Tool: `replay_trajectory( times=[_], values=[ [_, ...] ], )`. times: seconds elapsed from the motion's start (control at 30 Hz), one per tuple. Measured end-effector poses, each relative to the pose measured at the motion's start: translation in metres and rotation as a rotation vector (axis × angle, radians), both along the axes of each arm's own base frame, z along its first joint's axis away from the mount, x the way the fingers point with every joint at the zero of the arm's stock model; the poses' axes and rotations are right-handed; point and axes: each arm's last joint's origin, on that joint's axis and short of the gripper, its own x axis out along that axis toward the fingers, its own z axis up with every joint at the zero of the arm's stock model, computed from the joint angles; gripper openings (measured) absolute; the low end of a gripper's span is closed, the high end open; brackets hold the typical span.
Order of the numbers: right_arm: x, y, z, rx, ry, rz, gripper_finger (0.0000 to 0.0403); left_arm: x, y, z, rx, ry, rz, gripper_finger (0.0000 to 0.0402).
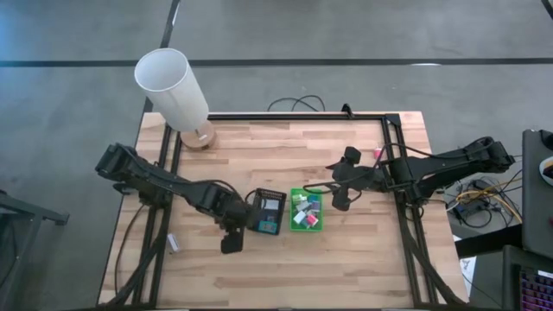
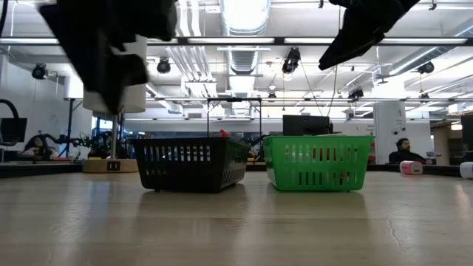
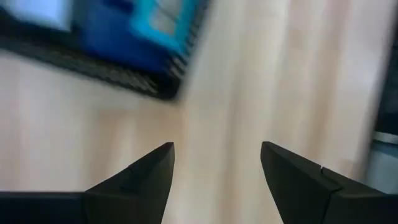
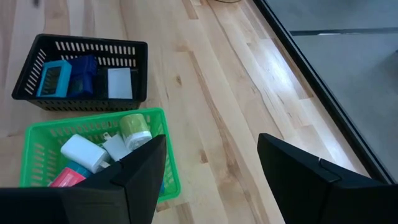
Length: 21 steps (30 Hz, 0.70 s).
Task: Pick & Place Office items
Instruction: Put the white digital clock into the black basket
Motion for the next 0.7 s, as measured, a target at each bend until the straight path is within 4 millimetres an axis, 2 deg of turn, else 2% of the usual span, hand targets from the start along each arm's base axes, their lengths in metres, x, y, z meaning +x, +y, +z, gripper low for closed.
replay_trajectory(
  times=[0.17,0.33,0.5,0.7],
  values=[
    [0.000,0.000,0.000,0.000,0.000,-0.001,0.0247,-0.013,-0.013,-0.001,-0.153,0.191,0.136,0.0246],
    [0.000,0.000,0.000,-0.001,0.001,-0.001,0.0249,-0.037,-0.022,-0.002,-0.101,0.421,0.210,0.0246],
    [0.000,0.000,0.000,-0.005,0.003,0.000,0.0247,-0.063,-0.035,0.000,-0.002,0.574,0.121,0.0245],
    [0.000,0.000,0.000,-0.008,0.005,0.002,0.0249,-0.087,-0.057,-0.007,0.056,0.601,-0.117,0.0245]
  ],
)
